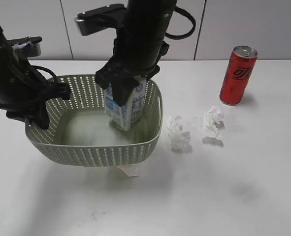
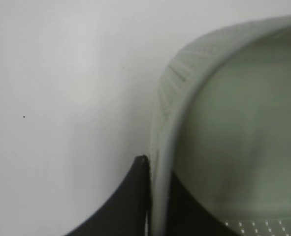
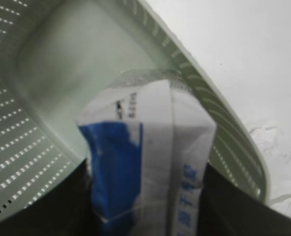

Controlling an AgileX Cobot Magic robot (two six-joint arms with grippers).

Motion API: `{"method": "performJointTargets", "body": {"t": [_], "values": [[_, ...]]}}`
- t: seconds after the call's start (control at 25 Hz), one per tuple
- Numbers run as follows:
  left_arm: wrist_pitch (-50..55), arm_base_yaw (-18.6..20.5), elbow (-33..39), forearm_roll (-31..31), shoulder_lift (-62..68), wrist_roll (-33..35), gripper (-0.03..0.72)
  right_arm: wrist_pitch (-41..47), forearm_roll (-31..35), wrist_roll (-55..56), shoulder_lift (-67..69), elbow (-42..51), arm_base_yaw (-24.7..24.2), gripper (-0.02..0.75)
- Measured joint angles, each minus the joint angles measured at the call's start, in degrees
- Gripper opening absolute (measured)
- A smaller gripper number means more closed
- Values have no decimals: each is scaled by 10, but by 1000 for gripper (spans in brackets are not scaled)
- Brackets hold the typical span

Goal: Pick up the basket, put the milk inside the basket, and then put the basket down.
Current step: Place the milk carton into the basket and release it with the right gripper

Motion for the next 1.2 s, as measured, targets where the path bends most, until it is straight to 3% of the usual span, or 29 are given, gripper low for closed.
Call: {"method": "performJointTargets", "body": {"t": [0.28, 0.44, 0.56, 0.84, 0.96, 1.2], "values": [[-11, 0, 0, 0, 0, 0, -2, -1, 0, -5, 6, -1, 0, 331], [-7, 0, 1, 10, 4, 0, -1, -1, 4, -11, 6, -10, 1, 471], [-5, 0, 2, 9, 5, 0, -1, 4, 10, -12, 6, -18, 1, 525], [-5, 0, 2, -7, 5, 0, -1, 14, 25, -11, -18, -39, 1, 540], [-5, 0, 2, -12, -1, 0, -1, 15, -6, -1, -48, -40, -7, 542], [11, 0, 2, -16, -7, 11, -1, 16, -27, 13, -98, -40, -82, 542]]}}
